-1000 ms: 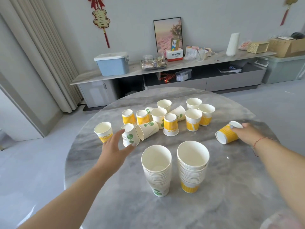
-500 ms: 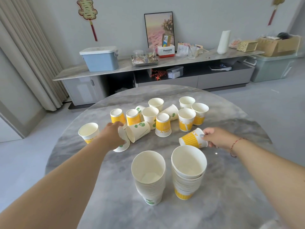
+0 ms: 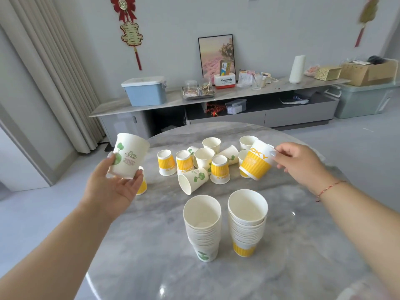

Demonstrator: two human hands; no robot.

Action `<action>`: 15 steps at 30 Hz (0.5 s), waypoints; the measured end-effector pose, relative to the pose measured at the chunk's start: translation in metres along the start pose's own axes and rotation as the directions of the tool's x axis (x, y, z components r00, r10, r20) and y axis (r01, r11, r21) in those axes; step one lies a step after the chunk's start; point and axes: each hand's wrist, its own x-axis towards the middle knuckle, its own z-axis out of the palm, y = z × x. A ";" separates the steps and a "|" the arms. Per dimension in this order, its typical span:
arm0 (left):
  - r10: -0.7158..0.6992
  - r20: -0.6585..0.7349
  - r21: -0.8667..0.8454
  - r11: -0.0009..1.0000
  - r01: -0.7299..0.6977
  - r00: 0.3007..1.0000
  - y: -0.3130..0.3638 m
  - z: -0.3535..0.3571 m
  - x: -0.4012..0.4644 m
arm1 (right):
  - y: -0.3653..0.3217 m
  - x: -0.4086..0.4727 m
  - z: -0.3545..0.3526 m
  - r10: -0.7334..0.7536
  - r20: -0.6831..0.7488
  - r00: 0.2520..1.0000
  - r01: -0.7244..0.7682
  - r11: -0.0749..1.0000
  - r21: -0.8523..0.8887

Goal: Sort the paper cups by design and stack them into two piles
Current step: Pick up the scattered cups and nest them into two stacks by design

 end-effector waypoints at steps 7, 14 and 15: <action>0.005 0.460 0.035 0.999 -0.024 0.888 -0.020 0.020 -0.043 | -0.054 -0.033 -0.023 -0.269 0.072 0.960 0.241 0.932 0.271; 0.083 0.621 0.441 0.785 -0.434 0.780 -0.067 0.036 -0.053 | -0.060 -0.058 -0.022 -0.513 0.323 0.795 0.577 0.804 -0.146; 0.039 0.605 0.501 0.758 -0.418 0.795 -0.073 0.032 -0.051 | -0.059 -0.060 -0.020 -0.512 0.364 0.778 0.598 0.781 -0.178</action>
